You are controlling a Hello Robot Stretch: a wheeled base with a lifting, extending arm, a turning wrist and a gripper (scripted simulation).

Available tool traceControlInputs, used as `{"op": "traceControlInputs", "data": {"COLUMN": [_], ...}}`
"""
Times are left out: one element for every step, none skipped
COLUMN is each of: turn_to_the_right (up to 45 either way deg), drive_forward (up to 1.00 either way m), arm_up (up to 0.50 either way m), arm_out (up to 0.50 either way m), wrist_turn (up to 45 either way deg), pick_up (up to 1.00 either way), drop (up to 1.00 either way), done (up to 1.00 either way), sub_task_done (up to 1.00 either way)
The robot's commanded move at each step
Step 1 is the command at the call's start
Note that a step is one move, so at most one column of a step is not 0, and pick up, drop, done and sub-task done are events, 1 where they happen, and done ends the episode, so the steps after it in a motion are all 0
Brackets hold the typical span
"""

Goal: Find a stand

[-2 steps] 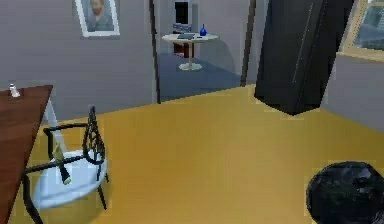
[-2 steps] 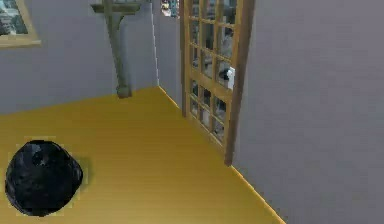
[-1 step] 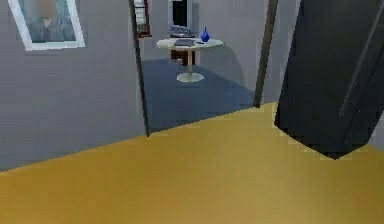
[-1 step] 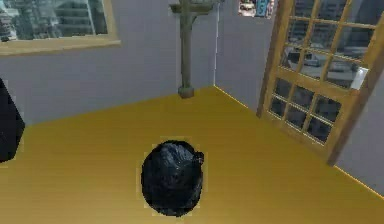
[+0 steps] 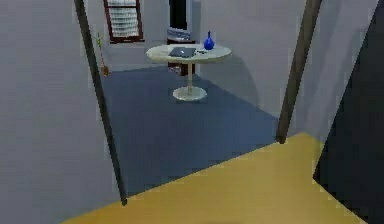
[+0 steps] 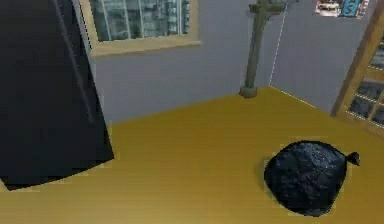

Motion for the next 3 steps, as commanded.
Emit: {"op": "traceControlInputs", "data": {"turn_to_the_right": [0.0, -9.0, 0.0], "drive_forward": [0.70, 0.00, 1.00], "arm_up": [0.00, 0.00, 0.00], "arm_out": [0.00, 0.00, 0.00], "wrist_turn": [0.0, 0.0, 0.0], "pick_up": [0.00, 0.00, 0.00], "drop": [0.00, 0.00, 0.00], "done": [0.00, 0.00, 0.00], "sub_task_done": [0.00, 0.00, 0.00]}}
